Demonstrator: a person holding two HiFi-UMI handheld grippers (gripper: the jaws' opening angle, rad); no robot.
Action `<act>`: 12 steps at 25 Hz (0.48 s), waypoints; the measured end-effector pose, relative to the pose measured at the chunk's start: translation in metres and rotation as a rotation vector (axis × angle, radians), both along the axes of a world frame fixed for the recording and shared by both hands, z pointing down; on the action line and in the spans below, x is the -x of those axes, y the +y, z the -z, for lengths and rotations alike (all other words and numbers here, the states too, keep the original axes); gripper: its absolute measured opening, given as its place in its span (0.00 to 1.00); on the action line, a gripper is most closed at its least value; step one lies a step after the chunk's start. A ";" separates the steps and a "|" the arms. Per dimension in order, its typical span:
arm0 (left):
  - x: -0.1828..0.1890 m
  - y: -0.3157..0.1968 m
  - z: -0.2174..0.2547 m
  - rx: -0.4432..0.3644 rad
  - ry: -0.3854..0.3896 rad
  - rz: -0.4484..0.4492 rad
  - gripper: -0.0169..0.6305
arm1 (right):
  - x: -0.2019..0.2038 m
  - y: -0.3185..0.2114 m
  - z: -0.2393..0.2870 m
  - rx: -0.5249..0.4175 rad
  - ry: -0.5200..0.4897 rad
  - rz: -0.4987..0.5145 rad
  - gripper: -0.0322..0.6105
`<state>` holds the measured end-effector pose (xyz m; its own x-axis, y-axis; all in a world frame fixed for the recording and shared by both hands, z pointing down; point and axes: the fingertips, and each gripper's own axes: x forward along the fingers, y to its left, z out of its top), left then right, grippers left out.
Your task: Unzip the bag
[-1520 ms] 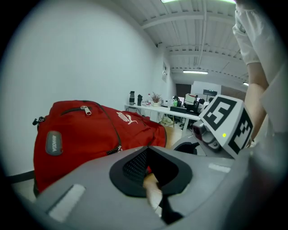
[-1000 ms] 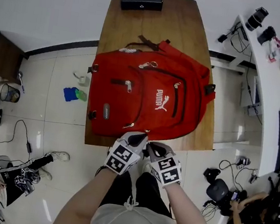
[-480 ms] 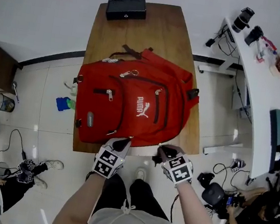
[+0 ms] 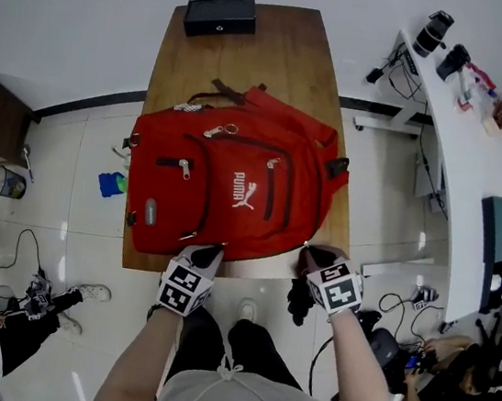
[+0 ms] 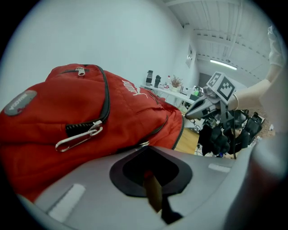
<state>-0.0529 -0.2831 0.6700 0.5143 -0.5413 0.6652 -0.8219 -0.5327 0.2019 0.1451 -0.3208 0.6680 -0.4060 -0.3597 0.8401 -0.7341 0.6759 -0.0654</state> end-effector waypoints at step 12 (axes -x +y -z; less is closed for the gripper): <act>0.000 -0.002 -0.003 0.005 -0.020 0.018 0.04 | -0.038 -0.067 0.015 -0.088 0.049 -0.033 0.07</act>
